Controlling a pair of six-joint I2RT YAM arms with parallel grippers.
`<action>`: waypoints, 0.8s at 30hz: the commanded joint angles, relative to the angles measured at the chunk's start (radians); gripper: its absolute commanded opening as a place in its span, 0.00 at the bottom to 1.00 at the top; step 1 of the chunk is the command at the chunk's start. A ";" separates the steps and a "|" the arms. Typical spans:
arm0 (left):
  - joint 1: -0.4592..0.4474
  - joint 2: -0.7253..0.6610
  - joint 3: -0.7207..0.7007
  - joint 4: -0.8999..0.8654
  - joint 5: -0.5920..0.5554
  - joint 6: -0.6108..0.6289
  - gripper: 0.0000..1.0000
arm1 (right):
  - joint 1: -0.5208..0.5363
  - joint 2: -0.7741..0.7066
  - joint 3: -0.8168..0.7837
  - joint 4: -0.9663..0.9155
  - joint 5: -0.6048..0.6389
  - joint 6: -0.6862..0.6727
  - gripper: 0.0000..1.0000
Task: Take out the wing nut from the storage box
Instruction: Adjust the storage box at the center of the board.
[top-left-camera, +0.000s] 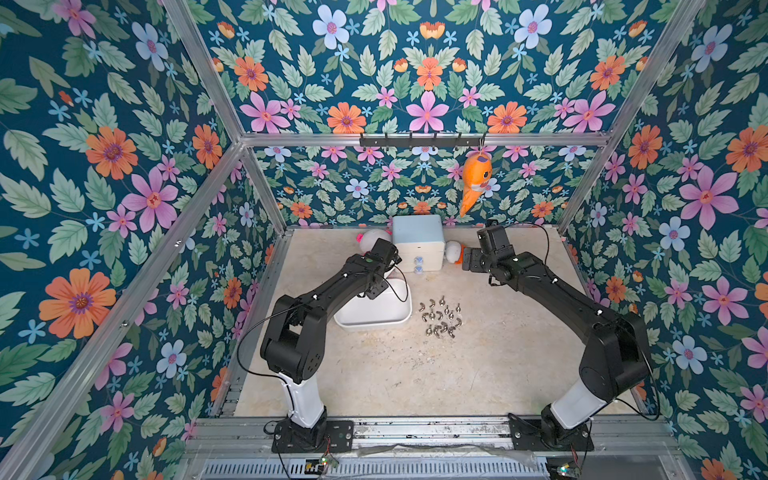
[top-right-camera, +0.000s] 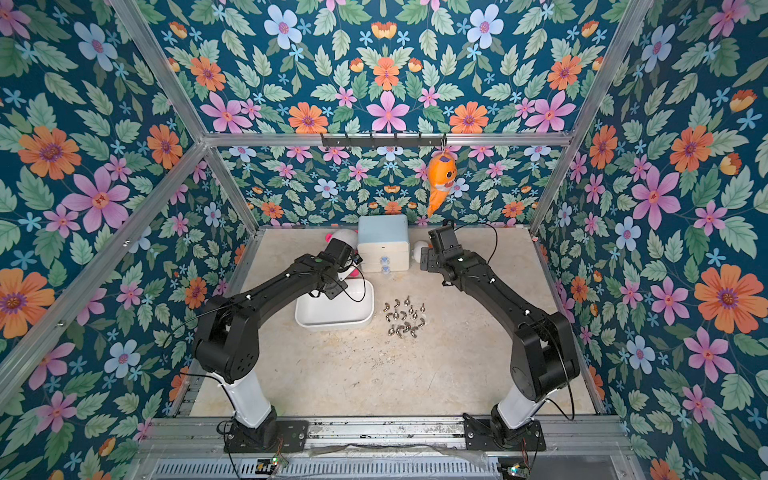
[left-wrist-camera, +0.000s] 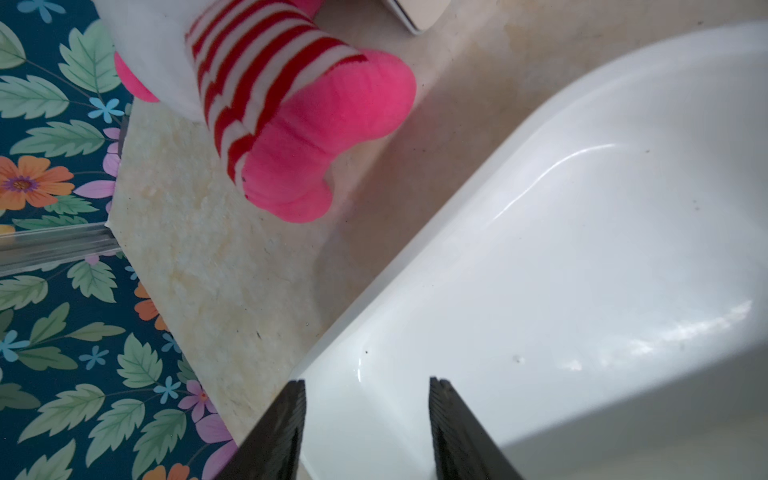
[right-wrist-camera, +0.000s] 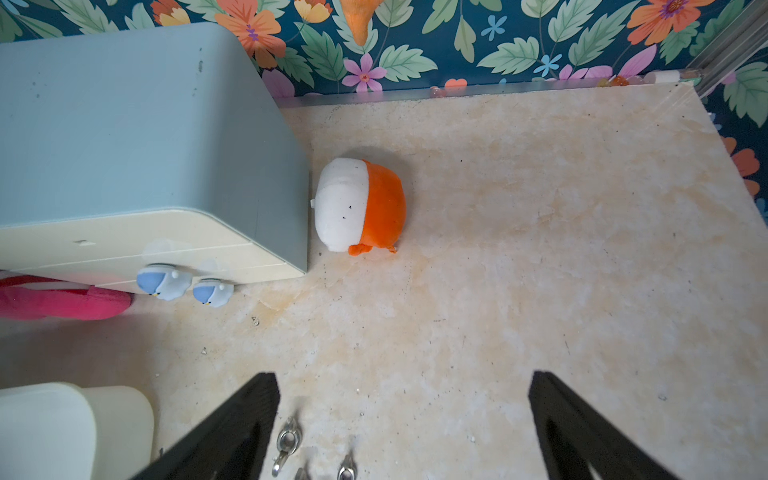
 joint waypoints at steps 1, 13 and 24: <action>0.019 -0.018 -0.014 0.043 0.122 0.131 0.55 | 0.000 0.039 0.019 0.001 0.003 -0.011 0.99; 0.102 0.080 0.057 -0.018 0.220 0.180 0.54 | 0.002 0.055 0.034 -0.003 0.006 -0.009 0.99; 0.147 0.136 0.043 0.008 0.271 0.195 0.51 | 0.002 0.058 0.033 -0.002 0.008 -0.010 0.99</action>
